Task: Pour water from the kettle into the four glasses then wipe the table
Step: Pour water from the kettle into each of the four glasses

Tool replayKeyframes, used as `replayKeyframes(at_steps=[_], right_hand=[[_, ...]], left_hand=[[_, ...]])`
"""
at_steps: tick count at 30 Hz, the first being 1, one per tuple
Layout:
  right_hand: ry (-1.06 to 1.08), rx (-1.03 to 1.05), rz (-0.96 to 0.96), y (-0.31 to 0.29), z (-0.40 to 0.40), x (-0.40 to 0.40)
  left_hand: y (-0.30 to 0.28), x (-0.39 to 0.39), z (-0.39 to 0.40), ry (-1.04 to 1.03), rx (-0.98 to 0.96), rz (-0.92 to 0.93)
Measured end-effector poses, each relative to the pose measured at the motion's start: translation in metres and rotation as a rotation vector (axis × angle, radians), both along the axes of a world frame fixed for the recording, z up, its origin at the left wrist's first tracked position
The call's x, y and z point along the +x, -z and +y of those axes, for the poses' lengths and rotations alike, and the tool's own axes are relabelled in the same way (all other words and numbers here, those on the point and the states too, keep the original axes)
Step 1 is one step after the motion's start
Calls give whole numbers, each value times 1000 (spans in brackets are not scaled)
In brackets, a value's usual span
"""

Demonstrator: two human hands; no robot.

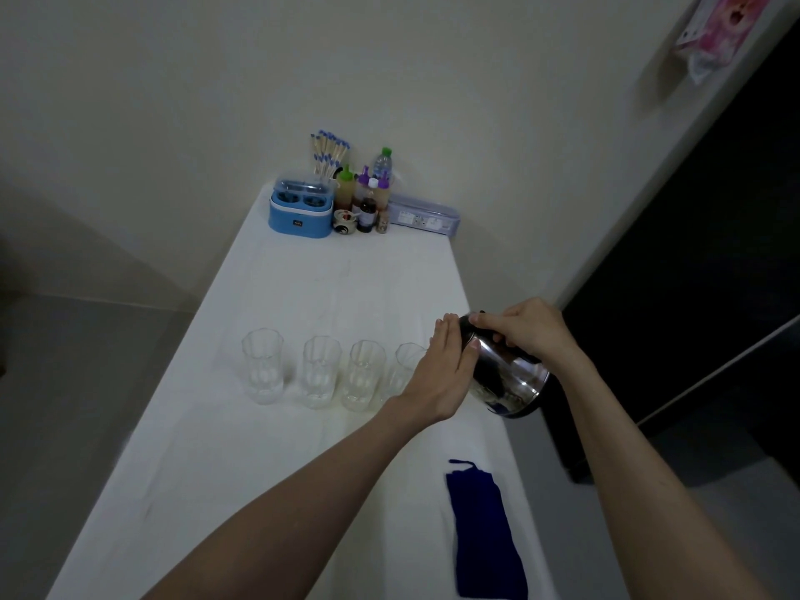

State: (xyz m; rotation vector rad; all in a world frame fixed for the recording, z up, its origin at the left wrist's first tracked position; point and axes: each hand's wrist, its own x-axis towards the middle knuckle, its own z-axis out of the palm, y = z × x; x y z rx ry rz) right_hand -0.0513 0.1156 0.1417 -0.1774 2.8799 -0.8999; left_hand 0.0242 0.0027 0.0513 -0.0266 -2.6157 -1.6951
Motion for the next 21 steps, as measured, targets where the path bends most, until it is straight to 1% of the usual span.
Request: replayKeyframes(at_steps=[21], right_hand=[[8,-9,-13,8,-1,3]], left_hand=[[2,3,-1,11,-19,-6]])
